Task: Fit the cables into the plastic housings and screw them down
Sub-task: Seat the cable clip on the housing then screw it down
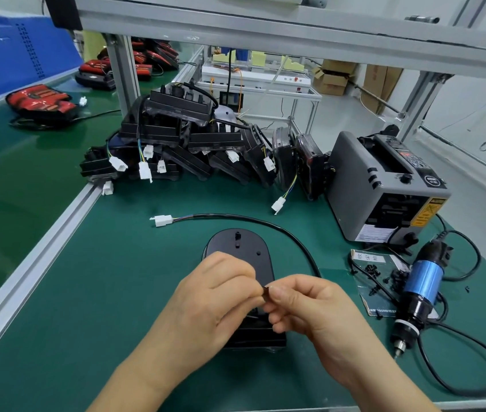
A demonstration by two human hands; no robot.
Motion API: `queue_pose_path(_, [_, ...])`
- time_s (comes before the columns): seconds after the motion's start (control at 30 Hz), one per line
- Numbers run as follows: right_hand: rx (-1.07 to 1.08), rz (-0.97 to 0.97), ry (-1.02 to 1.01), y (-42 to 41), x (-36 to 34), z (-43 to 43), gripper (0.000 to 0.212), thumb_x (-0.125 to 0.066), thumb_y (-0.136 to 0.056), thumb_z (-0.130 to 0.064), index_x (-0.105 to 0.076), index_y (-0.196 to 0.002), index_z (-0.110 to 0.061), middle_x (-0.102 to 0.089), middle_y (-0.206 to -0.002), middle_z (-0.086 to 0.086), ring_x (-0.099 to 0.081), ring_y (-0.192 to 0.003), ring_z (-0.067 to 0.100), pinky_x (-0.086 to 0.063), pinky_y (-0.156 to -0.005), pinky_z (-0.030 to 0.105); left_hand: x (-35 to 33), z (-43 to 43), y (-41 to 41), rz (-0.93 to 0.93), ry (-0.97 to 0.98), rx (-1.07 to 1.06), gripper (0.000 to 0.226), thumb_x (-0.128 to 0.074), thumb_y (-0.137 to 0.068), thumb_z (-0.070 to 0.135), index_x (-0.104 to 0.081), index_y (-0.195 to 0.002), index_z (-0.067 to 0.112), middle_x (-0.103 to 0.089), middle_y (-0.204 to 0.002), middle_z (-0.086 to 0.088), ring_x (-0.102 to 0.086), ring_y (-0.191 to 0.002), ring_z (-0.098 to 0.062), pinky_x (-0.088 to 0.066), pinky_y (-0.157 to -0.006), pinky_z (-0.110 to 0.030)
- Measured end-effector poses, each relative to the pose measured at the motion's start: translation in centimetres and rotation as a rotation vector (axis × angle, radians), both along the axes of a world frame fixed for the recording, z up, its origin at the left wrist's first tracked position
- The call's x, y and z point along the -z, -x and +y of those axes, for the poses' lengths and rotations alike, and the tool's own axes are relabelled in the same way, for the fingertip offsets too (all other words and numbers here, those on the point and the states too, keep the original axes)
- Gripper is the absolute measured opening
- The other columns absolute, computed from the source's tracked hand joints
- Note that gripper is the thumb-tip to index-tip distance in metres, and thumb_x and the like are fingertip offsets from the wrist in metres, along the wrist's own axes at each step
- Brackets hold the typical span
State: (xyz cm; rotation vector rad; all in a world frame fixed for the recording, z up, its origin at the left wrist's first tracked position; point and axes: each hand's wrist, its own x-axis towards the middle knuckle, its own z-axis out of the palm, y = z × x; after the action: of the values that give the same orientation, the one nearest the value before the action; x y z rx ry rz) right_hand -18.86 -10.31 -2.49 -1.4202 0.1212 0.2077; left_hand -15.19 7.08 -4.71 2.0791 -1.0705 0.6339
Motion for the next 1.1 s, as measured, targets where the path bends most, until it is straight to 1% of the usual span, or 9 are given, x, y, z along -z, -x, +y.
queue_pose_path(0.1, [0.064,-0.043,0.091,0.3,0.7,0.4,0.021,-0.064,-0.082,-0.001,-0.072,-0.064,-0.009,-0.066,-0.063,0.009,-0.058,-0.052,0.012,-0.048,-0.050,0.020,0.4,0.8,0.2,0.094,-0.018,-0.044,0.020,-0.054,-0.093,0.025,-0.069,-0.086,0.013,-0.061,-0.089,0.009,-0.053,-0.088,-0.012,-0.044,-0.079,-0.025])
queue_pose_path(0.17, [0.089,-0.075,0.175,0.7,1.0,0.6,0.025,-0.065,-0.084,-0.002,-0.072,-0.062,-0.013,-0.066,-0.061,0.005,-0.058,-0.053,0.010,-0.048,-0.051,0.019,0.8,1.5,0.5,0.236,0.040,-0.108,0.023,-0.052,-0.091,0.032,-0.070,-0.089,0.018,-0.062,-0.091,0.016,-0.054,-0.092,-0.006,-0.044,-0.080,-0.024])
queue_pose_path(0.27, [0.098,-0.130,0.357,1.4,1.5,0.8,0.019,-0.068,-0.083,-0.011,-0.073,-0.070,-0.023,-0.066,-0.060,-0.001,-0.057,-0.055,0.005,-0.048,-0.056,0.021,1.5,1.9,1.5,0.383,0.036,-0.140,0.025,-0.054,-0.084,0.045,-0.070,-0.090,0.027,-0.058,-0.094,0.022,-0.052,-0.097,-0.004,-0.042,-0.083,-0.021])
queue_pose_path(0.37, [0.129,-0.202,0.565,2.4,2.3,0.8,0.016,-0.071,-0.082,-0.022,-0.070,-0.076,-0.037,-0.065,-0.061,-0.007,-0.056,-0.057,0.004,-0.050,-0.063,0.029,1.9,1.4,2.3,0.318,-0.054,-0.177,0.021,-0.059,-0.080,0.045,-0.068,-0.093,0.030,-0.054,-0.096,0.022,-0.048,-0.098,-0.003,-0.045,-0.079,-0.025])
queue_pose_path(0.47, [0.174,-0.279,0.717,3.2,3.0,1.1,0.014,-0.072,-0.079,-0.030,-0.066,-0.081,-0.043,-0.066,-0.068,-0.018,-0.060,-0.068,0.005,-0.047,-0.066,0.022,1.9,0.8,2.5,0.248,-0.062,-0.211,0.011,-0.066,-0.079,0.031,-0.068,-0.089,0.027,-0.055,-0.093,0.016,-0.049,-0.092,-0.007,-0.050,-0.069,-0.030])
queue_pose_path(0.57, [0.234,-0.364,0.819,3.5,3.8,1.4,0.015,-0.074,-0.078,-0.030,-0.065,-0.084,-0.041,-0.065,-0.076,-0.021,-0.060,-0.074,0.004,-0.047,-0.067,0.023,2.0,0.5,2.4,0.282,-0.024,-0.212,0.006,-0.067,-0.078,0.026,-0.067,-0.084,0.025,-0.055,-0.092,0.016,-0.048,-0.091,-0.006,-0.048,-0.071,-0.030])
queue_pose_path(0.7, [0.294,-0.475,0.937,3.3,4.5,1.5,0.010,-0.077,-0.078,-0.028,-0.069,-0.072,-0.029,-0.064,-0.072,-0.017,-0.059,-0.072,0.004,-0.045,-0.064,0.025,2.2,0.3,2.3,0.347,0.018,-0.179,0.003,-0.065,-0.079,0.024,-0.064,-0.082,0.025,-0.054,-0.091,0.020,-0.048,-0.095,-0.004,-0.041,-0.080,-0.023])
queue_pose_path(0.9, [0.314,-0.607,1.088,2.6,4.4,1.7,0.012,-0.067,-0.073,-0.036,-0.065,-0.069,-0.025,-0.060,-0.067,-0.015,-0.056,-0.062,0.006,-0.042,-0.058,0.024,2.4,0.3,1.9,0.393,0.050,-0.138,0.004,-0.065,-0.079,0.021,-0.062,-0.081,0.022,-0.055,-0.091,0.020,-0.050,-0.096,-0.006,-0.039,-0.083,-0.018])
queue_pose_path(1.1, [0.282,-0.641,1.139,1.6,4.6,0.9,0.020,-0.067,-0.075,-0.042,-0.058,-0.069,-0.025,-0.053,-0.070,-0.015,-0.047,-0.070,0.005,-0.039,-0.062,0.024,2.7,0.3,1.8,0.410,0.087,-0.116,0.003,-0.064,-0.081,0.025,-0.061,-0.081,0.024,-0.055,-0.092,0.021,-0.050,-0.097,-0.006,-0.037,-0.083,-0.013])
